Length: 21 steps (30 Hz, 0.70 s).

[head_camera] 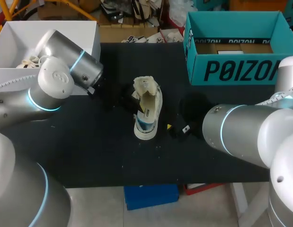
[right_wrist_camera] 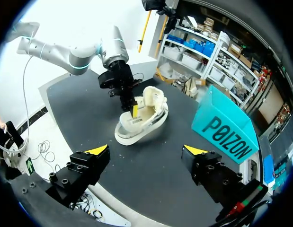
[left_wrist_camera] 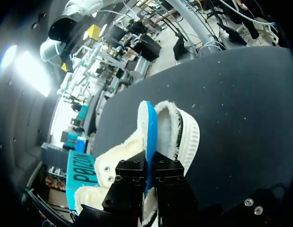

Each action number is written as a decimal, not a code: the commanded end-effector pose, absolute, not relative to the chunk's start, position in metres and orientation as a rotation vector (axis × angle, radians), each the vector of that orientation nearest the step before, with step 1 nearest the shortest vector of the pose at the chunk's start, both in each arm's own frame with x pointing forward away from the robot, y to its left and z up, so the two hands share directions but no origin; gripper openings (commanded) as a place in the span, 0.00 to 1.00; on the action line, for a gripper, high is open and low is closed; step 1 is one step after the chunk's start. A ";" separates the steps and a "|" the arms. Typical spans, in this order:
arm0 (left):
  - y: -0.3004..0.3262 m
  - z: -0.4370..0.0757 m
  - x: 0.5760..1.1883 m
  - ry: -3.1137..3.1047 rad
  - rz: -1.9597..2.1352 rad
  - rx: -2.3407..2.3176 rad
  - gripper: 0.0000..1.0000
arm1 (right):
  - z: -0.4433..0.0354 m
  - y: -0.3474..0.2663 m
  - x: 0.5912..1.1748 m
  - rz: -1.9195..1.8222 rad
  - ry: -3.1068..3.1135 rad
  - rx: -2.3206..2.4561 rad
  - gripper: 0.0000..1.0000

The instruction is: Take the shoe out of the shoebox, open the shoe tongue, remove and reinsert the insole, then place the shoe into the shoebox

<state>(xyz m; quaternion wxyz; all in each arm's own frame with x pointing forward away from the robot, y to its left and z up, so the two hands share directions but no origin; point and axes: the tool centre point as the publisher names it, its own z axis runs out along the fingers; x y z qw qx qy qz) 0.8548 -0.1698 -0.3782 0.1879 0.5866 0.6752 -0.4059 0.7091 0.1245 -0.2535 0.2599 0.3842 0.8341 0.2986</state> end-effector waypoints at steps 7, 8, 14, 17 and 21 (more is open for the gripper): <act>-0.167 -0.365 0.842 1.883 -1.157 1.666 0.40 | -0.255 0.122 0.701 0.822 2.246 1.035 1.00; -0.165 -0.363 0.840 1.878 -1.163 1.662 0.43 | -0.255 0.122 0.701 0.822 2.246 1.035 1.00; -0.159 -0.362 0.823 1.864 -1.198 1.651 0.42 | -0.255 0.122 0.701 0.822 2.246 1.035 1.00; -0.160 -0.364 0.815 1.862 -1.212 1.655 0.41 | -0.255 0.122 0.701 0.822 2.246 1.035 1.00; -0.162 -0.366 0.810 1.860 -1.225 1.662 0.38 | -0.255 0.122 0.701 0.822 2.246 1.035 1.00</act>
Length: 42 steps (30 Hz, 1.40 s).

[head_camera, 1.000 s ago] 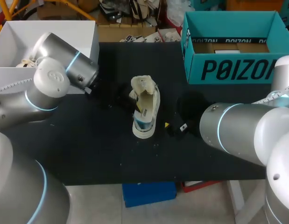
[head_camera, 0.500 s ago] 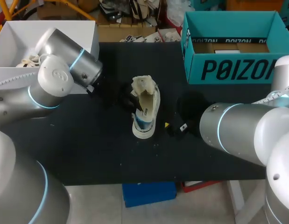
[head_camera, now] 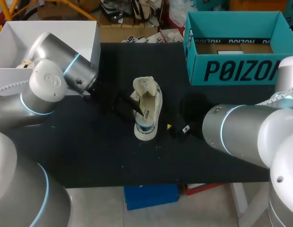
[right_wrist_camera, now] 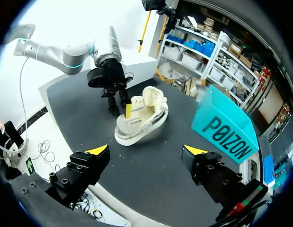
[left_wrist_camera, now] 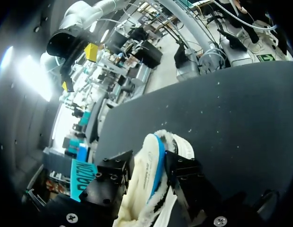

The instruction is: Take the shoe out of the shoebox, open the shoe tongue, remove and reinsert the insole, then place the shoe into the shoebox

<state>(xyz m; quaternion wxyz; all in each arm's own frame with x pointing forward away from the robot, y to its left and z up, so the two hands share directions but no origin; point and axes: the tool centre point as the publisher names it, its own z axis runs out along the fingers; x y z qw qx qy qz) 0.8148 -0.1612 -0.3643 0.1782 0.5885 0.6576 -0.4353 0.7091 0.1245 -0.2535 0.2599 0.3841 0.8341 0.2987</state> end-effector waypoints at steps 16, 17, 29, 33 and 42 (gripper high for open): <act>-0.169 -0.369 0.820 1.872 -1.189 1.702 0.00 | -0.255 0.122 0.701 0.822 2.246 1.035 1.00; -0.170 -0.369 0.821 1.873 -1.187 1.703 0.00 | -0.255 0.122 0.701 0.822 2.246 1.035 1.00; -0.178 -0.373 0.836 1.922 -1.127 1.702 0.00 | -0.255 0.122 0.701 0.822 2.246 1.035 1.00; -0.177 -0.372 0.836 1.933 -1.114 1.706 0.00 | -0.255 0.122 0.701 0.822 2.246 1.035 1.00; -0.167 -0.374 0.831 2.018 -1.034 1.702 0.00 | -0.255 0.122 0.701 0.822 2.246 1.035 1.00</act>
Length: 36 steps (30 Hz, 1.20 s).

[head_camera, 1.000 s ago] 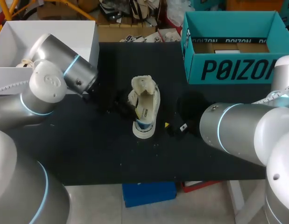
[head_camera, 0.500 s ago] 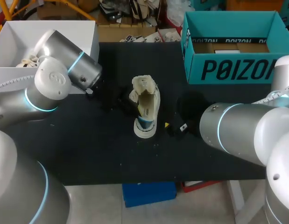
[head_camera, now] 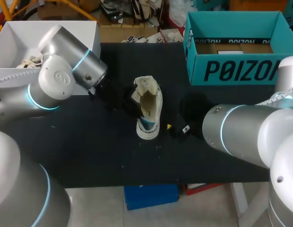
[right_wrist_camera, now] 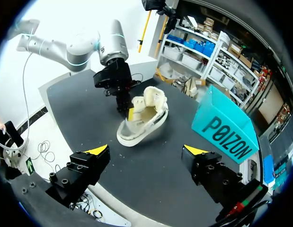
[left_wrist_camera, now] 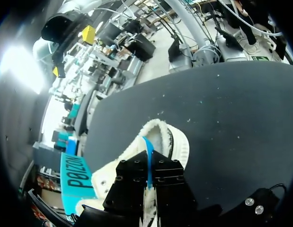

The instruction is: Take the shoe out of the shoebox, open the shoe tongue, remove and reinsert the insole, then place the shoe into the shoebox

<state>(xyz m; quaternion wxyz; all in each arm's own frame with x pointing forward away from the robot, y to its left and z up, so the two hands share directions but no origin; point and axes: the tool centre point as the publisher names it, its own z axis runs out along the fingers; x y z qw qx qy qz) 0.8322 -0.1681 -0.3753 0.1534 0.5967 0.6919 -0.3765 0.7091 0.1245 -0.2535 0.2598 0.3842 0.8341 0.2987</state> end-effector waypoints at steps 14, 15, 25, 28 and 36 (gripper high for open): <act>-0.190 -0.379 0.851 2.079 -0.873 1.754 0.00 | -0.255 0.122 0.701 0.822 2.246 1.035 1.00; -0.191 -0.381 0.849 2.089 -0.867 1.772 0.00 | -0.255 0.122 0.701 0.822 2.246 1.035 1.00; -0.190 -0.403 0.837 2.147 -0.884 1.862 0.00 | -0.255 0.122 0.701 0.822 2.246 1.035 1.00; -0.188 -0.403 0.831 2.155 -0.918 1.879 0.10 | -0.255 0.122 0.701 0.822 2.246 1.035 1.00; -0.173 -0.377 0.826 2.146 -1.005 1.904 0.60 | -0.255 0.122 0.701 0.822 2.246 1.035 1.00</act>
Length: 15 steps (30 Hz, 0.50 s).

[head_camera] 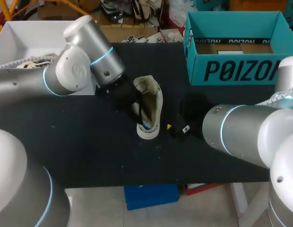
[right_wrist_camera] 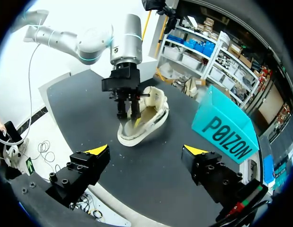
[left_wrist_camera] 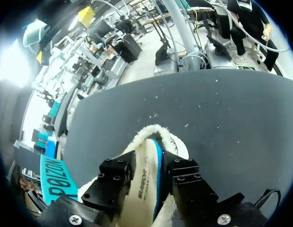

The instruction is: Take the shoe out of the shoebox, open the shoe tongue, remove and reinsert the insole, then place the shoe into the shoebox

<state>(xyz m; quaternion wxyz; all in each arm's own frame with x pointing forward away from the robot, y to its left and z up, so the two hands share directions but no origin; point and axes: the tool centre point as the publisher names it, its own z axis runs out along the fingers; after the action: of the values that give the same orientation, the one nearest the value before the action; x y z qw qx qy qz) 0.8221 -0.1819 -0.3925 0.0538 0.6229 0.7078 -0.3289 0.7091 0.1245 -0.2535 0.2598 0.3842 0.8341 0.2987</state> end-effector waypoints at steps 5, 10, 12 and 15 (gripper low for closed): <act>-0.167 -0.348 0.823 2.109 -1.026 1.930 0.59 | -0.255 0.122 0.701 0.822 2.246 1.035 1.00; -0.168 -0.334 0.824 2.083 -1.000 1.954 0.52 | -0.255 0.122 0.701 0.822 2.246 1.035 1.00; -0.169 -0.335 0.825 2.087 -0.944 1.985 0.35 | -0.255 0.122 0.701 0.822 2.246 1.035 1.00; -0.169 -0.339 0.826 2.089 -0.842 2.035 0.04 | -0.255 0.122 0.701 0.822 2.246 1.035 1.00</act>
<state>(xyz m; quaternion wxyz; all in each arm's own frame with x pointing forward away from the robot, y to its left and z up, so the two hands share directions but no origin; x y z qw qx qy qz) 0.8307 -0.1639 -0.3437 0.0567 0.6649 0.6827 -0.2978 0.7091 0.1245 -0.2535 0.2598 0.3841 0.8341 0.2988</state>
